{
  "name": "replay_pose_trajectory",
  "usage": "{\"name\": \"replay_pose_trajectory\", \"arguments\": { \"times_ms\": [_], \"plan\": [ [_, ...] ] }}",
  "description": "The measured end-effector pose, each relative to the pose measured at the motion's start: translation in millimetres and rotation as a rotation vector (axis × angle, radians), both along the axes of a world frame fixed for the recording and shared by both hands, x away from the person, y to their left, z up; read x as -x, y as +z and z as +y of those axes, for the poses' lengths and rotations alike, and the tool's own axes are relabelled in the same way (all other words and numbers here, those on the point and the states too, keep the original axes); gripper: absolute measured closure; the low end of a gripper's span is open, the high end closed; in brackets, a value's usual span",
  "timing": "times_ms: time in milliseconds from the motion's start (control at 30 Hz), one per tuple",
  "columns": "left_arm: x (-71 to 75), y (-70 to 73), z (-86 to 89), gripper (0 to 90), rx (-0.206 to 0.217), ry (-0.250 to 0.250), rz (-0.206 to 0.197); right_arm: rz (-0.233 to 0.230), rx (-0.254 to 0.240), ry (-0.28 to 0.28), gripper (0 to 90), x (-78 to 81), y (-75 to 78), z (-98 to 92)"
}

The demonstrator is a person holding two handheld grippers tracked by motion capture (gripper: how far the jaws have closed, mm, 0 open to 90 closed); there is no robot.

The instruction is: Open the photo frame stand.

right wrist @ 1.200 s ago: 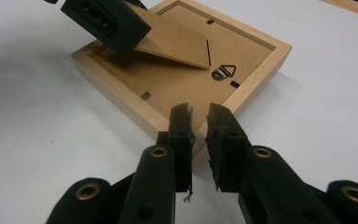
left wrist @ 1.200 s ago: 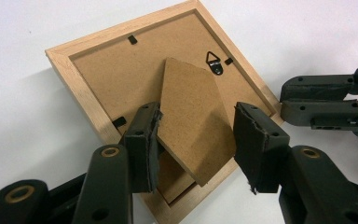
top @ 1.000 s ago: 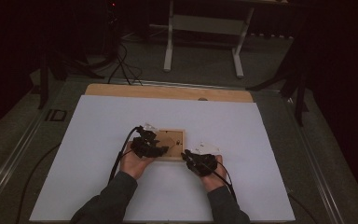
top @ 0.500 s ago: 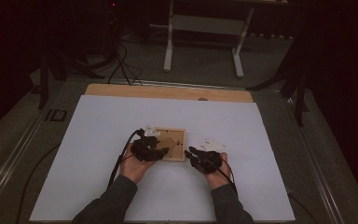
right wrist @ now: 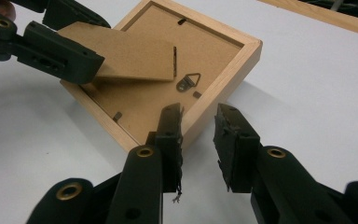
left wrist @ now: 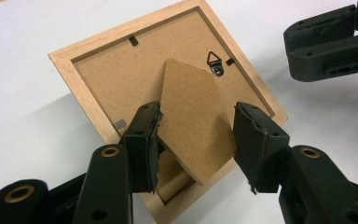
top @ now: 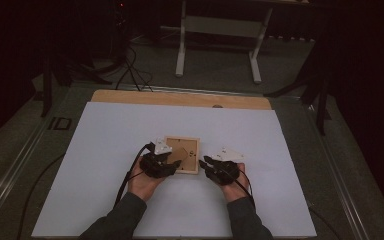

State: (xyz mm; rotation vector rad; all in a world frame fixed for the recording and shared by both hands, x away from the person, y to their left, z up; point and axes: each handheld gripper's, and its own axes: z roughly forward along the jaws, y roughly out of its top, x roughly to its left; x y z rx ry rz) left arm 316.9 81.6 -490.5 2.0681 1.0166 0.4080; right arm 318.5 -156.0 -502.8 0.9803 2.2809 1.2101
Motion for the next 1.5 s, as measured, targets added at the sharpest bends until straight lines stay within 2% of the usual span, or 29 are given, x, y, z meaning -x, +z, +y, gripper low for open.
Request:
{"name": "replay_pose_trajectory", "arguments": {
  "times_ms": [367, 667, 967, 1267, 1500],
  "plan": [
    [9.1, -4.6, 1.3, 52.7, 0.000, 0.007, -0.049, 0.002, -0.011, -0.010, 67.9, -0.2, 2.0, -1.3],
    [17.9, -10.0, 2.0, 52.7, -0.017, -0.003, -0.100, 0.003, -0.013, -0.006, 66.8, -0.1, 2.2, -0.6],
    [23.3, -13.1, 3.4, 52.8, -0.011, 0.005, -0.112, 0.005, -0.019, -0.004, 65.8, -0.2, 3.6, -1.8],
    [26.1, -18.2, 7.2, 52.9, 0.008, 0.020, -0.096, 0.002, -0.019, 0.001, 65.3, -0.4, 4.8, -1.2],
    [29.2, -18.5, 6.9, 52.9, -0.006, 0.018, -0.111, 0.002, -0.016, 0.012, 64.2, -1.5, 8.8, -0.9]
  ]
}}
